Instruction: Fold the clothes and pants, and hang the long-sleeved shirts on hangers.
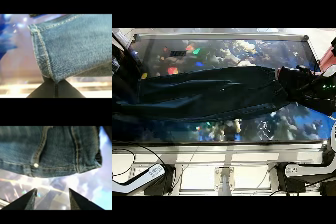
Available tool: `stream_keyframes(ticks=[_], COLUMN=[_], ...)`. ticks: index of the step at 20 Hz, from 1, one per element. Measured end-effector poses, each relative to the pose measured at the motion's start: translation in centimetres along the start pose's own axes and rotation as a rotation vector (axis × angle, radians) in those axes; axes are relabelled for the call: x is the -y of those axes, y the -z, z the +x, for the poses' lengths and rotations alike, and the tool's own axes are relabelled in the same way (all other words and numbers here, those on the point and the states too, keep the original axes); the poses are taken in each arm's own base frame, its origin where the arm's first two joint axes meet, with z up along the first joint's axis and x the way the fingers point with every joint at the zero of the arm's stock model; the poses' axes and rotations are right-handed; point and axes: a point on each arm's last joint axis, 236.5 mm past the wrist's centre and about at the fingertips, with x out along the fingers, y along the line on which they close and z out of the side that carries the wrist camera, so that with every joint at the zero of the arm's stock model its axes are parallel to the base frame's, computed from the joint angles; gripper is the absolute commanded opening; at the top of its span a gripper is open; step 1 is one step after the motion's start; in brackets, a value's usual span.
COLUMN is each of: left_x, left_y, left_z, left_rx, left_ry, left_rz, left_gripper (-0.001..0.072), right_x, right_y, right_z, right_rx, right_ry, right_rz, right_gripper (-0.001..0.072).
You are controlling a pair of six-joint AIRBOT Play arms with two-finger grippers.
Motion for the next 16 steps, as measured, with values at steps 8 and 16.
stream_keyframes(ticks=[8, 16], left_x=[-2.2, -2.2], left_y=[2.0, 2.1], left_z=[-0.4, -0.5], left_rx=[-0.09, -0.089], left_ry=[-0.093, -0.097], left_rz=[-0.079, -0.163], left_gripper=[0.003, 0.003], right_x=[4.2, 3.7], right_y=[-0.1, -1.6], right_z=[2.3, 5.5], right_rx=[0.065, 0.099], right_ry=[0.06, -0.008], right_rz=[-0.056, -0.108], right_gripper=[0.0455, 0.0455])
